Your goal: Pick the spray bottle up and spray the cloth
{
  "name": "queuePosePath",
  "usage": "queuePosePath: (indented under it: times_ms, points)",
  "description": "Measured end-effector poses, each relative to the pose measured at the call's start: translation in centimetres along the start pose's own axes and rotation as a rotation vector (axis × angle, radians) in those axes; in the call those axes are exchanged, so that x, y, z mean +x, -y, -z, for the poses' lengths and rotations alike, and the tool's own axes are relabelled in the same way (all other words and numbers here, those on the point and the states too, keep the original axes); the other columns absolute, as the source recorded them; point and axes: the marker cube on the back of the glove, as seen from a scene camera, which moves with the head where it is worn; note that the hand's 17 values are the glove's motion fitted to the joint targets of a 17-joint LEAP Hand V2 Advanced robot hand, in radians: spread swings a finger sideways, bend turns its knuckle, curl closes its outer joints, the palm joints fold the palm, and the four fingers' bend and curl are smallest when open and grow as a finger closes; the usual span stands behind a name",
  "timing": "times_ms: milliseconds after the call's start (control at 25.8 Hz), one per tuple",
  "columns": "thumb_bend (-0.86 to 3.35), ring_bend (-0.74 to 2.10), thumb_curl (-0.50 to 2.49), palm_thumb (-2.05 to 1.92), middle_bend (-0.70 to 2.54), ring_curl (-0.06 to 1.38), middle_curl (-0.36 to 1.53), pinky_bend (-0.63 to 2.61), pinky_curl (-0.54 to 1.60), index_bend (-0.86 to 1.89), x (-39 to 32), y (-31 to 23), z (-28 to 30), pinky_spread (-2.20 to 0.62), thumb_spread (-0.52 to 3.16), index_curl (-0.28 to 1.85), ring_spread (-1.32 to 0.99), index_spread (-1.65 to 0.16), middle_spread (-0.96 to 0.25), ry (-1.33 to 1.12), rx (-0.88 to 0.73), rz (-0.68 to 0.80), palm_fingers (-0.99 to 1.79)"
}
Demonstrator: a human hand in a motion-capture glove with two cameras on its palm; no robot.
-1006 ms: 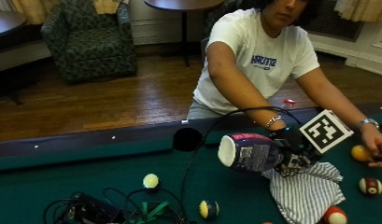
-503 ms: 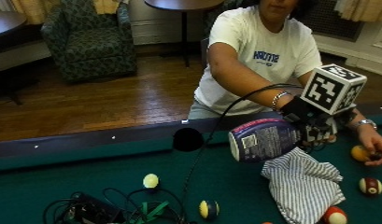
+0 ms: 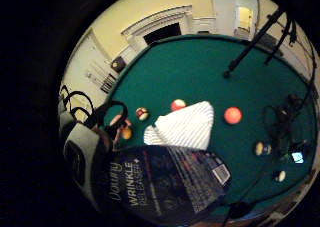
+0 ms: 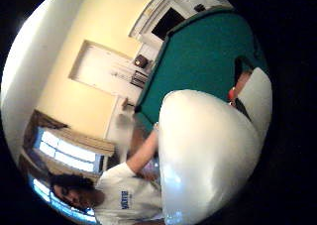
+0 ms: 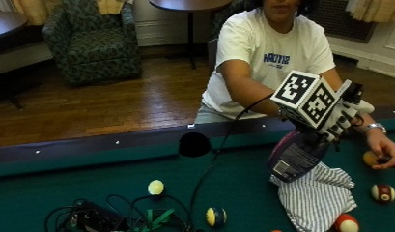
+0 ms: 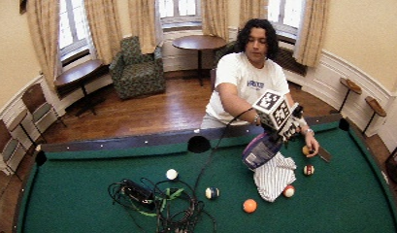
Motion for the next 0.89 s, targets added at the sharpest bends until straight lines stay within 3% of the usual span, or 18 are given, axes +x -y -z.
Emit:
queuePosePath:
  times_ms: [310,658,890]
  points:
    - [-0.03,0.69,0.83,0.89,0.64,0.46,0.53,0.42,0.4,0.37,-1.2,-0.4,-3.9,-0.33,0.32,0.6,-0.2,-0.26,-0.21,0.271,0.072,0.071,1.4]
    - [-0.03,0.69,0.84,0.89,0.65,0.46,0.53,0.42,0.4,0.37,-2.0,0.2,-6.2,-0.33,0.32,0.61,-0.2,-0.26,-0.21,0.381,0.207,0.128,1.39]
    - [-0.03,0.69,0.84,0.89,0.65,0.46,0.53,0.42,0.4,0.37,-2.4,1.9,-8.1,-0.33,0.32,0.61,-0.2,-0.26,-0.21,0.454,0.33,0.086,1.39]
